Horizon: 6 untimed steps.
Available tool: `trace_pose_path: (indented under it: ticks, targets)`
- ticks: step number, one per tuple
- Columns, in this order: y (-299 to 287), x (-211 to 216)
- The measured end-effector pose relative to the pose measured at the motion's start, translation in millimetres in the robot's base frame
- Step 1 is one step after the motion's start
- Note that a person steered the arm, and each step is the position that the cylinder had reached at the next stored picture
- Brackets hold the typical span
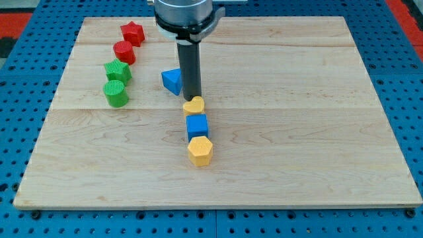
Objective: Move the blue triangle right to the green circle
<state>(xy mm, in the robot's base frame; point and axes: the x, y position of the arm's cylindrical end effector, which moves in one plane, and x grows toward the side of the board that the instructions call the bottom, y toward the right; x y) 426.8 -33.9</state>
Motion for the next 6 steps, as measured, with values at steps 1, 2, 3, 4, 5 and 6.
trace_pose_path:
  ticks: [1,2,3,4,5,6]
  targets:
    - [-0.6,5.9]
    - [13.7,-26.5]
    - [-20.5,-70.3]
    - [-42.0,-43.4]
    - [-42.0,-28.7]
    - [-35.2,-36.6]
